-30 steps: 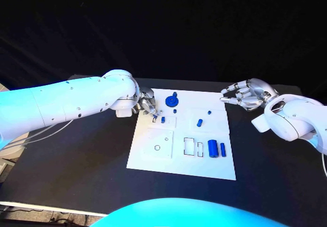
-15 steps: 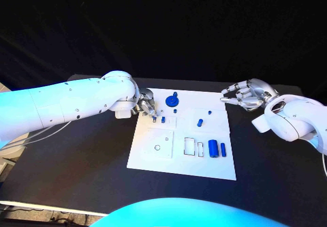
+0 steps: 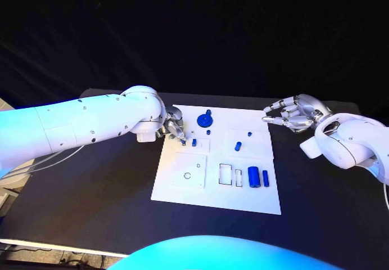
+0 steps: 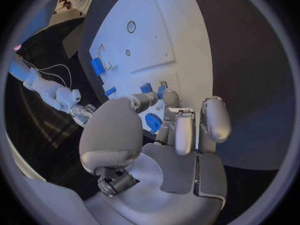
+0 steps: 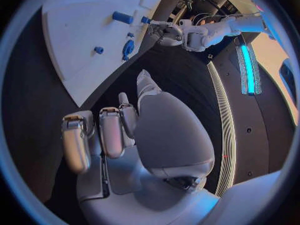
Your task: Assemble the parts on the task board
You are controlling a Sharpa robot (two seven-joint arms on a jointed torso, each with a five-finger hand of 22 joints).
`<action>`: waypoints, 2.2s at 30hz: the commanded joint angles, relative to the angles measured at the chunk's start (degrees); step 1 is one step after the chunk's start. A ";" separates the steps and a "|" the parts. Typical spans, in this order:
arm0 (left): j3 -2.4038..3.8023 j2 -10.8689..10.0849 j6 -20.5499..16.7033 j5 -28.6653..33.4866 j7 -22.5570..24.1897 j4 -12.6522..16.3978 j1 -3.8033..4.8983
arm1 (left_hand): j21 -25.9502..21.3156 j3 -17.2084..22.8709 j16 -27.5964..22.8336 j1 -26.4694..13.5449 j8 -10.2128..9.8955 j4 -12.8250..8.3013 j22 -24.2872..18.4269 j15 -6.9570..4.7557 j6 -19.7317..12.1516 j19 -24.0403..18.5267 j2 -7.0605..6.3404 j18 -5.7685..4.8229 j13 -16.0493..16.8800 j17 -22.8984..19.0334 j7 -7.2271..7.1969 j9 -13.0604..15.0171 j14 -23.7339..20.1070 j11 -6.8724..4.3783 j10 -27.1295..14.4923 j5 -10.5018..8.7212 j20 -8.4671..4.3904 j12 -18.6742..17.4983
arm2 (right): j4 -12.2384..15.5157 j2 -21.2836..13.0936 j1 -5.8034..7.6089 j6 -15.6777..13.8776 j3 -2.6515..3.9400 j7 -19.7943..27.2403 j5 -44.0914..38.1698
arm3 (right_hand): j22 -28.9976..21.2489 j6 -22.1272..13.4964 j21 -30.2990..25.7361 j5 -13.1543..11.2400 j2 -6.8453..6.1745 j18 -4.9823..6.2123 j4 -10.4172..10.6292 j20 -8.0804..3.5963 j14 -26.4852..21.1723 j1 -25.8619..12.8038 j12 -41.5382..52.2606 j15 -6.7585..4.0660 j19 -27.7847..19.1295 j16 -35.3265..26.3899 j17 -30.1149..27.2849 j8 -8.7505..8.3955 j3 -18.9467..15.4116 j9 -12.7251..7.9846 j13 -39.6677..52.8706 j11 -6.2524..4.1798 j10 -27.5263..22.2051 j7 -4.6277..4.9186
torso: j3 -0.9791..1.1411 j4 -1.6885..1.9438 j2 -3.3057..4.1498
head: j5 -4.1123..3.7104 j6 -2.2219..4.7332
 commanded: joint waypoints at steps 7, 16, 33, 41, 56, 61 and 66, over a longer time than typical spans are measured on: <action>-0.09 0.27 1.47 0.20 -0.05 -0.27 -0.40 | 0.34 9.99 0.22 -0.01 0.18 -9.64 0.07 -0.46 0.52 0.46 0.58 -0.95 0.14 8.55 -0.05 0.06 4.09 -0.07 0.55 0.41 0.04 0.30 | 0.06 -0.06 -0.09 0.71 0.00 0.67 -0.40 | 15.08 -0.45 0.25 -0.03 0.23 -0.39 -0.02 0.26 0.17 0.21 -0.20 0.36 5.90 -0.15 0.04 0.09 -0.22 0.05 2.06 0.03 -0.22 0.11 | 0.01 0.02 0.02 | -0.04 -0.31; -0.14 0.31 2.23 0.38 -0.02 -0.34 -0.52 | 0.29 10.03 0.24 -0.08 0.18 -9.64 -0.02 -0.46 0.53 0.40 0.57 -0.93 0.12 8.59 -0.06 0.05 4.10 -0.08 0.57 0.43 0.03 0.29 | 0.06 -0.03 -0.10 0.70 0.00 0.62 -0.40 | 15.08 -0.46 0.25 -0.03 0.28 -0.39 -0.04 0.26 0.19 0.30 -0.15 0.35 5.90 -0.13 0.08 0.16 -0.26 0.05 2.10 0.03 -0.16 0.10 | -0.01 0.01 0.03 | 0.07 -0.28; -0.18 0.18 2.99 0.40 0.30 -0.44 -0.54 | 0.31 10.06 0.32 -0.13 0.18 -9.67 0.02 -0.46 0.54 0.41 0.52 -0.94 0.26 8.73 -0.06 0.05 4.14 -0.09 0.64 0.44 0.03 0.35 | -0.03 0.00 -0.17 0.79 0.00 0.62 -0.40 | 15.08 -0.46 0.25 -0.03 0.28 -0.39 -0.04 0.26 0.19 0.30 -0.15 0.35 5.90 -0.13 0.08 0.16 -0.26 0.05 2.10 0.03 -0.16 0.10 | -0.02 -0.02 0.02 | 0.15 -0.41; -0.22 0.45 2.77 0.50 0.30 -0.73 -0.54 | 0.31 10.06 0.32 -0.13 0.18 -9.67 0.02 -0.46 0.54 0.41 0.52 -0.94 0.26 8.73 -0.06 0.05 4.14 -0.09 0.64 0.44 0.03 0.35 | 0.05 -0.05 -0.19 0.78 0.00 0.61 -0.40 | 15.08 -0.46 0.25 -0.03 0.28 -0.39 -0.04 0.26 0.19 0.30 -0.15 0.35 5.90 -0.13 0.08 0.16 -0.26 0.05 2.10 0.03 -0.16 0.10 | 0.04 -0.07 0.06 | 0.22 -0.50; -0.78 1.59 2.28 2.07 -0.33 -1.79 -1.53 | 0.57 10.23 0.74 -2.65 0.83 -10.23 0.46 -0.76 1.33 0.56 -0.21 -1.00 1.53 9.40 -0.51 0.22 4.37 -0.48 2.19 6.39 -0.25 1.10 | 0.28 -0.26 -0.19 0.78 0.00 0.59 -0.40 | 15.08 -0.46 0.25 -0.03 0.28 -0.39 -0.04 0.26 0.19 0.30 -0.15 0.35 5.90 -0.13 0.08 0.16 -0.26 0.05 2.10 0.03 -0.16 0.10 | 0.04 -0.13 0.03 | -0.11 -0.69; -0.83 1.72 1.99 2.09 -0.40 -1.89 -1.62 | 0.60 10.11 0.80 -3.00 0.92 -10.25 0.52 -0.78 1.43 0.58 -0.30 -1.02 1.63 9.48 -0.56 0.25 4.40 -0.52 2.33 6.85 -0.28 1.17 | 0.32 -0.31 -0.19 0.77 0.00 0.58 -0.39 | 15.08 -0.46 0.25 -0.03 0.28 -0.39 -0.04 0.26 0.19 0.30 -0.15 0.35 5.90 -0.13 0.08 0.16 -0.26 0.05 2.10 0.03 -0.16 0.10 | 0.03 -0.03 0.03 | -0.30 -0.68; -0.86 1.73 2.00 2.11 -0.50 -1.90 -1.65 | 0.64 9.28 0.89 -4.14 1.16 -9.90 0.64 -0.84 1.63 0.61 -0.67 -1.04 1.81 9.62 -0.75 0.33 4.45 -0.62 2.71 7.13 -0.32 1.34 | 0.35 -0.33 -0.19 0.74 0.00 0.58 -0.39 | 15.08 -0.46 0.25 -0.03 0.28 -0.39 -0.04 0.26 0.19 0.30 -0.15 0.35 5.90 -0.13 0.08 0.16 -0.26 0.05 2.10 0.03 -0.16 0.10 | 0.01 0.01 0.03 | -0.39 -0.72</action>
